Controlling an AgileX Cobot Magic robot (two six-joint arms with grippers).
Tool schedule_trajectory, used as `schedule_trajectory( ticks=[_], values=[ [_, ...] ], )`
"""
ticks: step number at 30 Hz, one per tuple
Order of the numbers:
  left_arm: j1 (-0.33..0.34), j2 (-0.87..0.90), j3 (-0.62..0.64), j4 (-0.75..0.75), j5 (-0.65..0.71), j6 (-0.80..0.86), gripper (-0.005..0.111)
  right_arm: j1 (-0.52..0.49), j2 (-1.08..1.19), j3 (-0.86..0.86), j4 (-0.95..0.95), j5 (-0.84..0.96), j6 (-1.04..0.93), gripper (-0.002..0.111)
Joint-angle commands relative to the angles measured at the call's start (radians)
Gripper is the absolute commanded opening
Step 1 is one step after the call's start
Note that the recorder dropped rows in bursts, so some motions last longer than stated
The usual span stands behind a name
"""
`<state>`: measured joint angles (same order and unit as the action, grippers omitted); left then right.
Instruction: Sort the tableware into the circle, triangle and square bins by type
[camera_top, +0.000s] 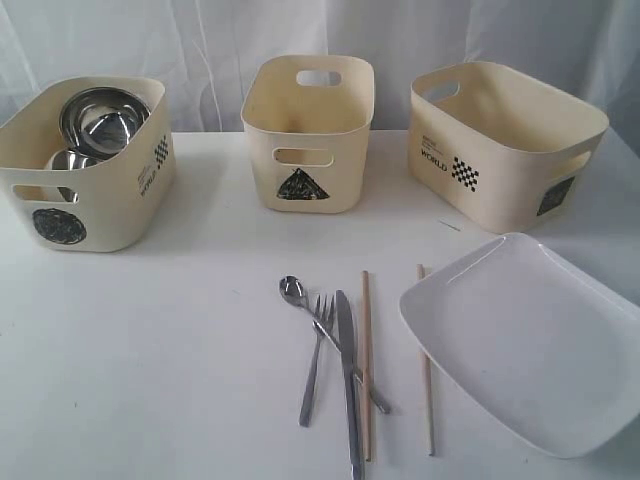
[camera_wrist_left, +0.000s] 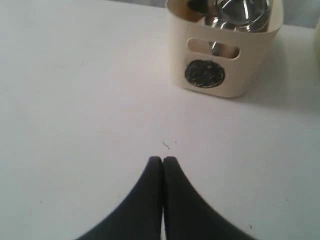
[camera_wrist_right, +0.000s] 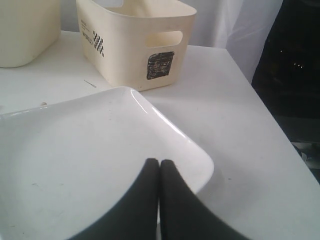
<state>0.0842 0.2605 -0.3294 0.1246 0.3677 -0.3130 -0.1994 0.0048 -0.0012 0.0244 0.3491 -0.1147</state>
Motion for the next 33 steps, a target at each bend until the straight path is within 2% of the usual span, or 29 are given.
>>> schedule_trajectory(
  ticks=[1, 6, 11, 15, 27, 33],
  values=[
    [0.013, -0.099, 0.131, 0.031, -0.13, -0.023, 0.0, 0.002, -0.005, 0.001, 0.001, -0.007, -0.001, 0.0],
    [0.013, -0.231, 0.244, 0.096, -0.092, -0.023, 0.0, 0.002, -0.005, 0.001, 0.001, -0.007, -0.001, 0.0],
    [0.011, -0.26, 0.329, -0.024, -0.038, -0.007, 0.0, 0.002, -0.005, 0.001, 0.001, -0.007, -0.001, 0.0],
    [0.002, -0.26, 0.329, -0.069, -0.007, 0.134, 0.0, 0.002, -0.005, 0.001, 0.002, -0.007, -0.001, 0.0],
    [-0.057, -0.26, 0.329, -0.117, -0.011, 0.131, 0.0, 0.002, -0.005, 0.001, 0.002, -0.007, -0.001, 0.0],
    [-0.056, -0.26, 0.329, -0.117, -0.013, 0.131, 0.0, 0.002, -0.005, 0.001, 0.002, -0.007, -0.001, 0.0]
  ],
)
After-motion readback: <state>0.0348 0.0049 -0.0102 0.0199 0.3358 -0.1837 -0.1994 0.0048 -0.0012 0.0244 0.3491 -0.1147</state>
